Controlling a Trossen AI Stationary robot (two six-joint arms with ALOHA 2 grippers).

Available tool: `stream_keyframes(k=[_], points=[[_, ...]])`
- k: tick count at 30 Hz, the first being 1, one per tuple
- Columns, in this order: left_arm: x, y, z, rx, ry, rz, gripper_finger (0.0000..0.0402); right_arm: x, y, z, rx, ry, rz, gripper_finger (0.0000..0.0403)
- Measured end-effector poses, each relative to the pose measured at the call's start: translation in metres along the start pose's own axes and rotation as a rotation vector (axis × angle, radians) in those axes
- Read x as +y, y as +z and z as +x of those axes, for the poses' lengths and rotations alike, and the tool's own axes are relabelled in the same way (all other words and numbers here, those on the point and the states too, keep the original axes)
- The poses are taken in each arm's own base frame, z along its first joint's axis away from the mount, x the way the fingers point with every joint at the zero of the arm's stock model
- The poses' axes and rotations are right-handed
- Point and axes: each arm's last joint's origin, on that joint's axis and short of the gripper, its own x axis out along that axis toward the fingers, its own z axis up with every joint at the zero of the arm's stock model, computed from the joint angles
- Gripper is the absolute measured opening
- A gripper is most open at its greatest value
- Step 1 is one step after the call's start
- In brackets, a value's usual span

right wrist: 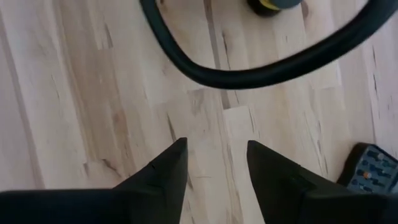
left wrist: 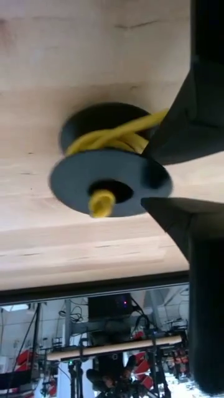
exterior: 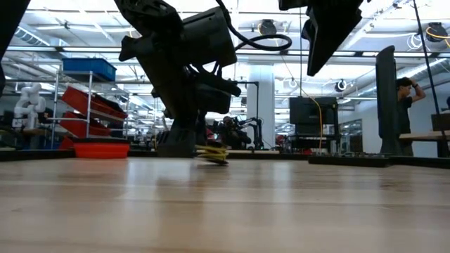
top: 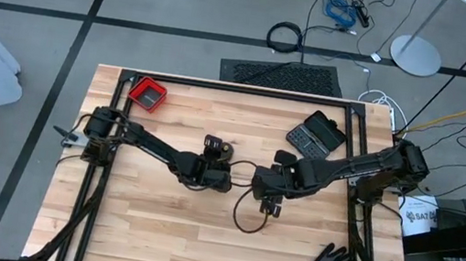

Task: Coil cords
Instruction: Coil the yellow cable wire onto the spool, then return to Home Position

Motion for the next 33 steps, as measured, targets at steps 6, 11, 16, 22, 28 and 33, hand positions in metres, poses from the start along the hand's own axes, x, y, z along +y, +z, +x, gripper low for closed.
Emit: stream_keyframes(k=[6,11,16,22,28,33], points=[[-0.004,0.001,-0.004,-0.008,-0.003,0.018,0.0138,0.003,0.000,-0.002,-0.003,0.011,0.008,0.0135],[-0.004,-0.001,-0.008,0.008,-0.006,0.048,0.0168,0.004,-0.001,-0.002,-0.002,0.012,0.003,0.0132],[0.004,0.005,-0.014,-0.004,0.005,0.028,0.0194,0.004,-0.001,-0.002,-0.002,0.012,-0.005,0.0132],[0.022,0.004,-0.038,-0.037,0.006,-0.033,0.0201,0.008,-0.004,-0.004,0.002,0.010,-0.023,0.0132],[0.058,-0.012,-0.075,-0.076,-0.062,-0.177,0.0201,0.008,-0.006,-0.008,-0.006,-0.008,-0.026,0.0130],[0.086,-0.029,-0.103,-0.122,-0.115,-0.300,0.0194,0.004,-0.009,-0.018,-0.046,-0.030,-0.008,0.0093]])
